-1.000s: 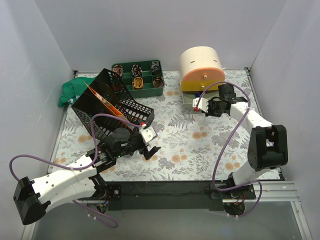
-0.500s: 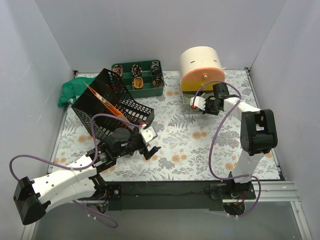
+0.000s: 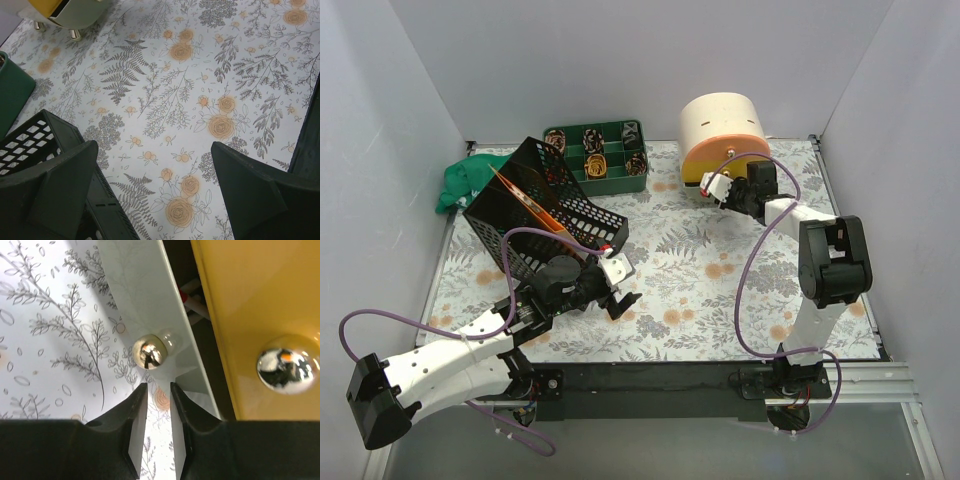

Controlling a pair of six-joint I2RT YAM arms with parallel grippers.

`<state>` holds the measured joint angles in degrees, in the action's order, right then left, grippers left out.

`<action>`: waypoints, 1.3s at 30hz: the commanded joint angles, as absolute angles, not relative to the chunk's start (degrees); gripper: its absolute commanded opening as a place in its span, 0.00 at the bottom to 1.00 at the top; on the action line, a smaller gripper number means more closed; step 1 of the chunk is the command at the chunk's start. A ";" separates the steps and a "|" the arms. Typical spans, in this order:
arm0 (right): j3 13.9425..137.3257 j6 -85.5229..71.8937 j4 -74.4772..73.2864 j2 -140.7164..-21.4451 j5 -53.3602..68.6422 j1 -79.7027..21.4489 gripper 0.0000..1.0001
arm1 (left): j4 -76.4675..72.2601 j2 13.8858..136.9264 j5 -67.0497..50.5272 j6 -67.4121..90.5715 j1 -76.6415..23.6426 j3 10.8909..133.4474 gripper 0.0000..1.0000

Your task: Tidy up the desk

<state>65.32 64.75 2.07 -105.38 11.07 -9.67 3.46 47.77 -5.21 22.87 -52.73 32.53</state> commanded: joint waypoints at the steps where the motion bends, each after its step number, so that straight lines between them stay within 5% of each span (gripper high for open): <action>1: 69.08 60.65 7.29 -108.28 11.78 -10.37 0.34 | 3.87 47.37 -4.22 22.15 -52.82 32.34 0.98; 23: 66.10 56.51 13.80 -107.85 8.35 -10.81 0.44 | 3.87 47.81 -3.87 21.97 -52.82 32.25 0.98; 31: 54.16 56.61 11.08 -94.06 9.67 -10.72 0.45 | 3.87 47.20 -5.09 22.41 -52.73 32.43 0.98; 37: 53.35 42.65 1.33 -80.09 7.04 -10.28 0.49 | 3.08 46.58 -5.89 29.07 -52.73 34.19 0.98; 39: 53.26 35.48 -1.65 -74.81 6.68 -9.41 0.60 | 3.08 46.58 -6.06 31.89 -52.73 36.12 0.98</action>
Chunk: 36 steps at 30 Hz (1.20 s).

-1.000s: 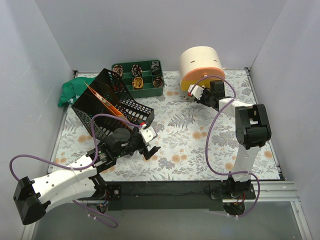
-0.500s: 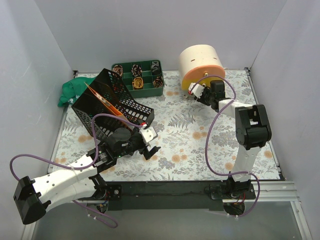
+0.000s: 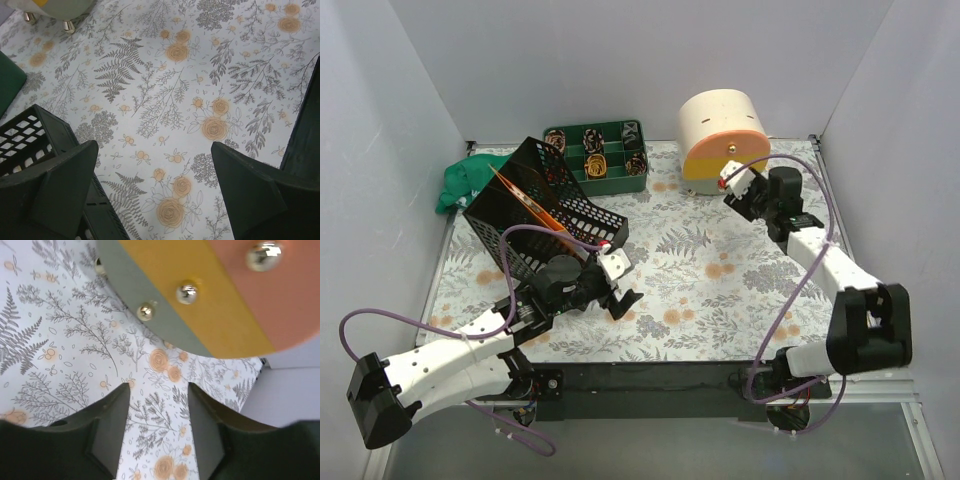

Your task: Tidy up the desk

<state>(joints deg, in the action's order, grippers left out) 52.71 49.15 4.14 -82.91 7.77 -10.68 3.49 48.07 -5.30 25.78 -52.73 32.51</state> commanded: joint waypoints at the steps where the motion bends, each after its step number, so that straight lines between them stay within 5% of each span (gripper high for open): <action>1: 53.09 32.11 -1.93 -73.05 3.63 -9.06 0.68 | 3.08 46.58 -6.06 33.38 -52.73 36.99 0.98; 2: 52.91 29.38 -2.28 -69.64 1.95 -8.44 0.80 | 2.99 46.58 -6.59 35.66 -52.73 37.61 0.98; 9: 51.59 20.31 -7.91 -55.65 5.28 -5.19 0.98 | 1.93 47.29 -7.04 43.59 -52.73 44.72 0.98; 21: 55.89 6.60 -13.35 -45.71 -15.36 -5.10 0.98 | 7.12 46.15 8.16 47.55 -52.73 56.33 0.98; 36: 59.85 6.06 -18.72 -39.20 -18.19 -5.10 0.98 | 11.42 45.00 14.76 44.03 -52.73 63.63 0.98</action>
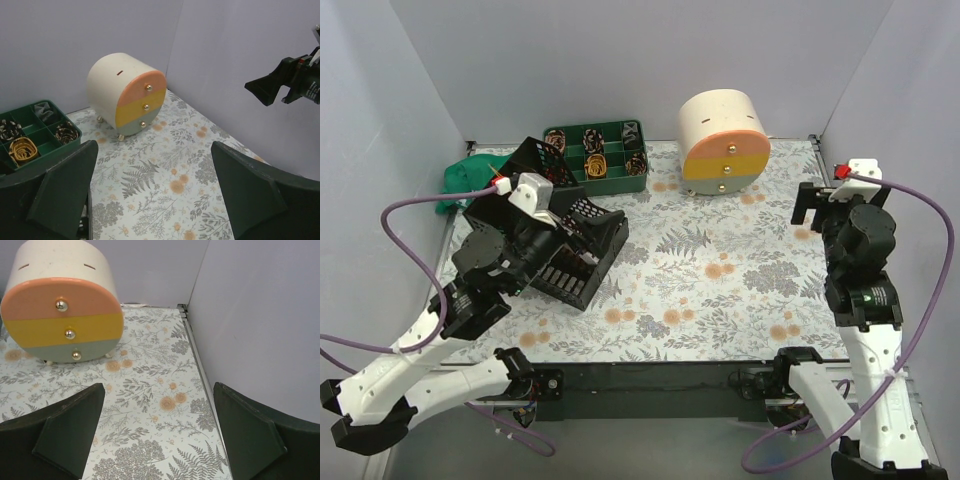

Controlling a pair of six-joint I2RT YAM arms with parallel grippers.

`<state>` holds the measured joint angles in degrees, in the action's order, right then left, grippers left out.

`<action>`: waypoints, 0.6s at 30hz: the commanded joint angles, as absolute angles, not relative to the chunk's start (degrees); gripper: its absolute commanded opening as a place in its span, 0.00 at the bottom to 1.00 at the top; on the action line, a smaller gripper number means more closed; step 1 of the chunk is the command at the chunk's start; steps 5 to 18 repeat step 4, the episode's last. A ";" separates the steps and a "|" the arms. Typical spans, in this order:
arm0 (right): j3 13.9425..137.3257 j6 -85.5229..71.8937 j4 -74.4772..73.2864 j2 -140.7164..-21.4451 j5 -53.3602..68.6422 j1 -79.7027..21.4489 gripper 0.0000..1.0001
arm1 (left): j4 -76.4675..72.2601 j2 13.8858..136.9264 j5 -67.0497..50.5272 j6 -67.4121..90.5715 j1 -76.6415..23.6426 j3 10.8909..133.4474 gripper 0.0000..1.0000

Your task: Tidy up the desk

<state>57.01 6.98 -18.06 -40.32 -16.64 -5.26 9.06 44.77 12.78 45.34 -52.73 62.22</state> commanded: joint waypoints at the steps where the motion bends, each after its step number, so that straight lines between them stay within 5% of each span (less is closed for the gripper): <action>1: 59.94 6.06 -18.72 -38.76 -18.28 -5.10 0.98 | 11.51 44.91 14.94 44.03 -52.65 63.46 0.98; 18: 60.38 5.98 -18.81 -38.76 -18.72 -5.10 0.98 | 11.51 45.00 14.94 44.21 -52.73 63.19 0.98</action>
